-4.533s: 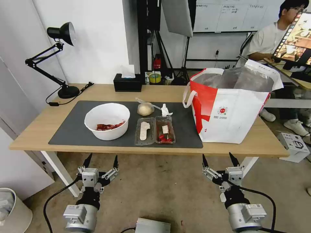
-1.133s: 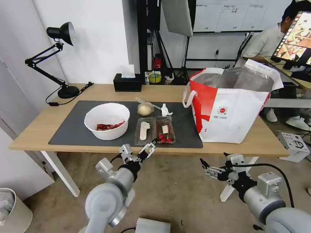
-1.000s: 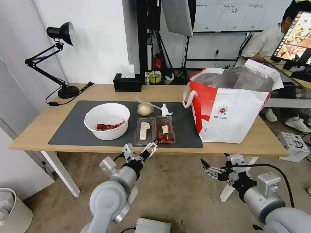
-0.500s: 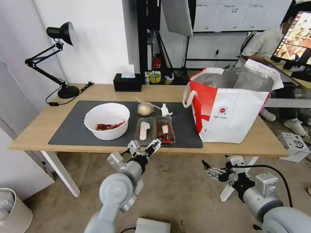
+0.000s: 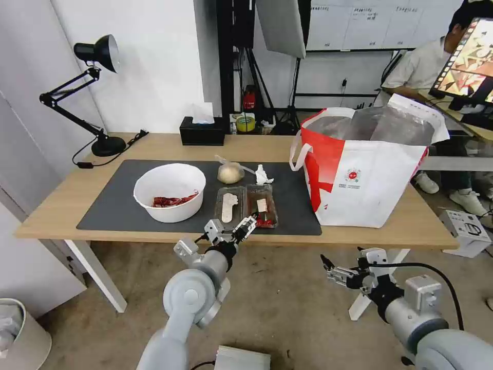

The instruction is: Pick up the trash from the table and place it into the takeout bag.

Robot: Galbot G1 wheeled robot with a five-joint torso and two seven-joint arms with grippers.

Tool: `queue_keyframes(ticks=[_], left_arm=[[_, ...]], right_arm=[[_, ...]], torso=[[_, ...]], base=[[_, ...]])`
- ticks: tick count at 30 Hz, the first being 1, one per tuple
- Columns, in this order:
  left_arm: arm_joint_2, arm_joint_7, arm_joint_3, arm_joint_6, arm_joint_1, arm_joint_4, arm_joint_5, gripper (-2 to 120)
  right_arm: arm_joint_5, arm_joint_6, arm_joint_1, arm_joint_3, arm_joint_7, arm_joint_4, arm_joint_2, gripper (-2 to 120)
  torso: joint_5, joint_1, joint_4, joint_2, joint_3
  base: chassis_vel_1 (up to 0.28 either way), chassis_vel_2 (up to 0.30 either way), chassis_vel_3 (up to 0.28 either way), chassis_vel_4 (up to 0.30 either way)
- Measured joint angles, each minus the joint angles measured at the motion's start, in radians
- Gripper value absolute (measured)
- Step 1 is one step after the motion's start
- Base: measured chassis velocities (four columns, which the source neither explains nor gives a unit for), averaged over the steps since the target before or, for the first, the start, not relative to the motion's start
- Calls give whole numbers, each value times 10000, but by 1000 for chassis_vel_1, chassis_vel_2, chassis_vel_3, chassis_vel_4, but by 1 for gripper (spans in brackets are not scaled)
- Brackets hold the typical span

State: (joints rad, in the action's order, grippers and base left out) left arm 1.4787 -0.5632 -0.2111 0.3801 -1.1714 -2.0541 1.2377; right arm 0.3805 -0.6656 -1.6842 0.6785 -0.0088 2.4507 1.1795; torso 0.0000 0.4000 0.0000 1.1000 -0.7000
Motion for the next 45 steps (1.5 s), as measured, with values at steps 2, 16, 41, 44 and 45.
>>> queue_keyframes(ticks=[2, 16, 41, 44, 45], left_arm=[[10, -21, 15, 1, 55, 60, 18, 100], [36, -93, 80, 43, 190, 281, 61, 100], [57, -712, -176, 39, 552, 596, 581, 100], [80, -759, -184, 30, 575, 614, 588, 100], [98, -784, -201, 26, 601, 632, 607, 100]], right_arm=[[-12, 1, -8, 5, -2, 0, 16, 100], [-49, 5, 17, 3, -7, -100, 43, 100], [-120, 25, 71, -93, -11, -215, 38, 100], [-120, 27, 54, -89, -11, -214, 41, 100], [-124, 30, 36, -87, -11, -213, 58, 100]], torso=[[-1, 1, 0, 0, 0], [0, 0, 0, 0, 0], [0, 0, 0, 0, 1], [-1, -1, 0, 0, 1], [0, -2, -1, 1, 0]], base=[[0, 0, 0, 0], [0, 0, 0, 0], [0, 0, 0, 0], [0, 0, 0, 0], [0, 0, 0, 0]])
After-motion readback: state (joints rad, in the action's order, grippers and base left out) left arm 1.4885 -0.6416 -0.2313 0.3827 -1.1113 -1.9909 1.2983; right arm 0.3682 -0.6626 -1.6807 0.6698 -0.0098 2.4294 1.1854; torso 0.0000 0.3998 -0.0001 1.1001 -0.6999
